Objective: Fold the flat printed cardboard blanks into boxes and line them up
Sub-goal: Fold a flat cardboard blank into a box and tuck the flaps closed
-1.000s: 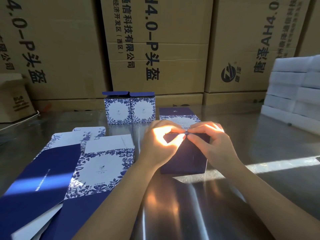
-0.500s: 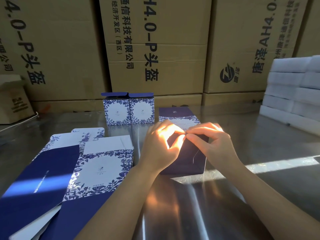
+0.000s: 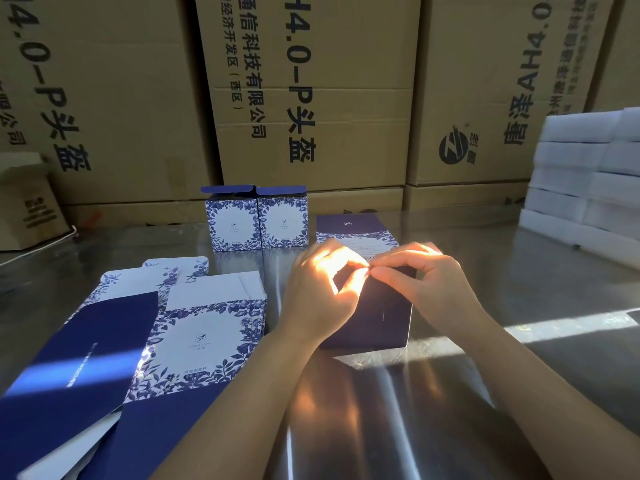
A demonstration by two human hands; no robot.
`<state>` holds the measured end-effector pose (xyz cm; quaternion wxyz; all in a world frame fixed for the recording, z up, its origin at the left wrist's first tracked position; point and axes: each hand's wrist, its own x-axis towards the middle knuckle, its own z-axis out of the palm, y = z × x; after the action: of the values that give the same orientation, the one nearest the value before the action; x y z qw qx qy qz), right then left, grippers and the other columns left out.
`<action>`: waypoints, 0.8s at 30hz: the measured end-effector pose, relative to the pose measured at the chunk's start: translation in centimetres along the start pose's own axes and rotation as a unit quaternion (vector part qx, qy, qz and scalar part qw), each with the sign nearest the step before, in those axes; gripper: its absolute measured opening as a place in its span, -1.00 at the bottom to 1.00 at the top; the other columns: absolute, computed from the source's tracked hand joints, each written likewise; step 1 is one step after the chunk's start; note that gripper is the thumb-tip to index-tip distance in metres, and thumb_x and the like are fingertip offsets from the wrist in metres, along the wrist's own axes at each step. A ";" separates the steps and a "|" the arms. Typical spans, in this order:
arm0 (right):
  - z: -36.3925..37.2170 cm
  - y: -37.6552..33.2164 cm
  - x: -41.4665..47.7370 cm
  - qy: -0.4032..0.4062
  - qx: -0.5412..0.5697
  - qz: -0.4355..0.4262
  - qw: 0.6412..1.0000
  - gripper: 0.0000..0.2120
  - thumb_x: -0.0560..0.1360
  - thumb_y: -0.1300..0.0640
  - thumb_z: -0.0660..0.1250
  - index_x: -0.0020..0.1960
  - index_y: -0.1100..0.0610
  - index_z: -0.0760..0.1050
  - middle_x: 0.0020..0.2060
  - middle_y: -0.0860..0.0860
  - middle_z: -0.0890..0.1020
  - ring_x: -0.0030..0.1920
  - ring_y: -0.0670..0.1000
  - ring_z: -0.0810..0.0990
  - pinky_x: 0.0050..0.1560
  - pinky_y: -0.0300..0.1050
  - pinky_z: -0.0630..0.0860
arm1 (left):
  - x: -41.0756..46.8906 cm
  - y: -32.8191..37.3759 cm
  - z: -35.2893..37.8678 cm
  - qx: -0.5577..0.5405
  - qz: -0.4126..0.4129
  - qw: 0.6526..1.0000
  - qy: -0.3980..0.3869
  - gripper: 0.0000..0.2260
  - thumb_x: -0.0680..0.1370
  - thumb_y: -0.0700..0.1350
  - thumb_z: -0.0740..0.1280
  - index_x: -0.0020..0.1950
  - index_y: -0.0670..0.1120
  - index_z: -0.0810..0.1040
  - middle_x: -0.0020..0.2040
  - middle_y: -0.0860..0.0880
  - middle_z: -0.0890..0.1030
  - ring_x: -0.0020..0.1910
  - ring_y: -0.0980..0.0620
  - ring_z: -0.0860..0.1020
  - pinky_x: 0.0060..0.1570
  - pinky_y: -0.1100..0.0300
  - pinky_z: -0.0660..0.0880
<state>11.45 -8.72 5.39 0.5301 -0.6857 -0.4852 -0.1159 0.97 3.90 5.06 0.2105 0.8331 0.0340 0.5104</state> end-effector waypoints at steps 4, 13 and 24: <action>-0.9 0.3 0.1 -0.025 0.033 0.019 0.999 -0.85 0.37 0.12 0.51 -0.13 -0.13 0.68 -0.13 -0.30 0.66 0.10 -0.23 0.52 0.13 -0.37 0.40 | 0.0 -0.4 -0.3 -0.059 -0.030 0.998 -0.020 -0.95 0.42 -0.17 0.44 -0.17 -0.03 0.67 -0.21 0.07 0.59 -0.17 0.12 0.55 -0.05 0.09 0.49; -0.7 0.8 0.5 -0.023 0.040 0.030 0.998 -0.92 0.39 0.14 0.50 -0.14 -0.01 0.71 -0.16 -0.21 0.69 0.09 -0.21 0.52 0.05 -0.45 0.36 | 0.2 -0.1 -0.1 -0.081 -0.085 0.993 -0.032 -0.92 0.42 -0.16 0.48 -0.13 0.02 0.69 -0.21 0.09 0.56 -0.16 0.12 0.55 -0.09 0.19 0.47; -1.8 1.9 0.7 -0.036 0.102 0.052 0.993 -0.81 0.32 0.14 0.54 -0.12 -0.08 0.68 -0.07 -0.21 0.69 0.05 -0.21 0.61 0.13 -0.32 0.47 | 0.4 -1.2 -1.2 -0.150 -0.132 0.977 -0.074 -0.87 0.41 -0.18 0.49 -0.07 -0.02 0.68 -0.09 0.18 0.62 -0.04 0.32 0.56 0.04 0.44 0.42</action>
<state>13.93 -9.78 5.38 0.5844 -0.6564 -0.4769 -0.0132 0.31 5.52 5.40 0.4004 0.8155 0.0513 0.4147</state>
